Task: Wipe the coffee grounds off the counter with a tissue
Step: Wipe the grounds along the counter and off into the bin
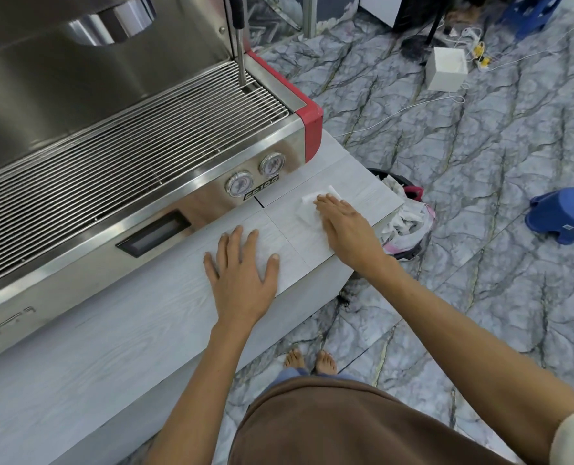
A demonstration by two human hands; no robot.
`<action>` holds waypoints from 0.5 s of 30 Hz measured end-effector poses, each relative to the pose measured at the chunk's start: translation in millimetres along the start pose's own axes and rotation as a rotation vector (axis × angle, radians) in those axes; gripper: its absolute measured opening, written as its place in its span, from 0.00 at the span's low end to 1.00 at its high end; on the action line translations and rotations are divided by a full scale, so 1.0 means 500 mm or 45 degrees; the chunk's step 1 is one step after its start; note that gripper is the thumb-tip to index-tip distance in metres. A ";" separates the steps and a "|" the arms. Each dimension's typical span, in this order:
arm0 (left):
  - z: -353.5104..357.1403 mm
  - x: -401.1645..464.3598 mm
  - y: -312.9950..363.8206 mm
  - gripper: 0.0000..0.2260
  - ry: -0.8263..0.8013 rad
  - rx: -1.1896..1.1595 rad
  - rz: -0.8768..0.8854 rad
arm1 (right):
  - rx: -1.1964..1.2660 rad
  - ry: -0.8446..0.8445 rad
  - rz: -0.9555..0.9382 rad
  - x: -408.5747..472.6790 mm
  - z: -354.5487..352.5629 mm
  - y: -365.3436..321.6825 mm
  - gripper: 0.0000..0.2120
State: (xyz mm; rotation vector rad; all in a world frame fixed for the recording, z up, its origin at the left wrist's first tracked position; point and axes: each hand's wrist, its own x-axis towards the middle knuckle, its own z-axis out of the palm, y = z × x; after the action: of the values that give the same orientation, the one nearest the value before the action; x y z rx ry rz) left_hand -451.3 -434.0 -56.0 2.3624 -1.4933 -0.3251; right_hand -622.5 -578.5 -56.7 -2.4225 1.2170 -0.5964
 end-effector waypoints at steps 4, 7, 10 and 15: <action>0.000 0.005 0.019 0.29 0.000 -0.120 0.039 | 0.015 0.066 -0.053 -0.019 -0.014 -0.043 0.16; 0.000 0.010 0.039 0.28 -0.005 -0.255 0.062 | 0.017 0.012 -0.099 -0.056 -0.001 -0.072 0.17; 0.003 0.015 0.050 0.26 -0.009 -0.313 0.093 | -0.019 -0.053 -0.087 -0.086 0.030 -0.087 0.18; 0.009 0.027 0.061 0.28 -0.007 -0.285 0.106 | -0.104 -0.102 -0.061 -0.078 0.045 -0.099 0.23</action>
State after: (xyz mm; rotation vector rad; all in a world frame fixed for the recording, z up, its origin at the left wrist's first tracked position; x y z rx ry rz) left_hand -472.6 -458.9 -48.6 2.1210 -1.4694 -0.4536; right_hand -598.9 -515.9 -59.4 -2.5236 1.1757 -0.4665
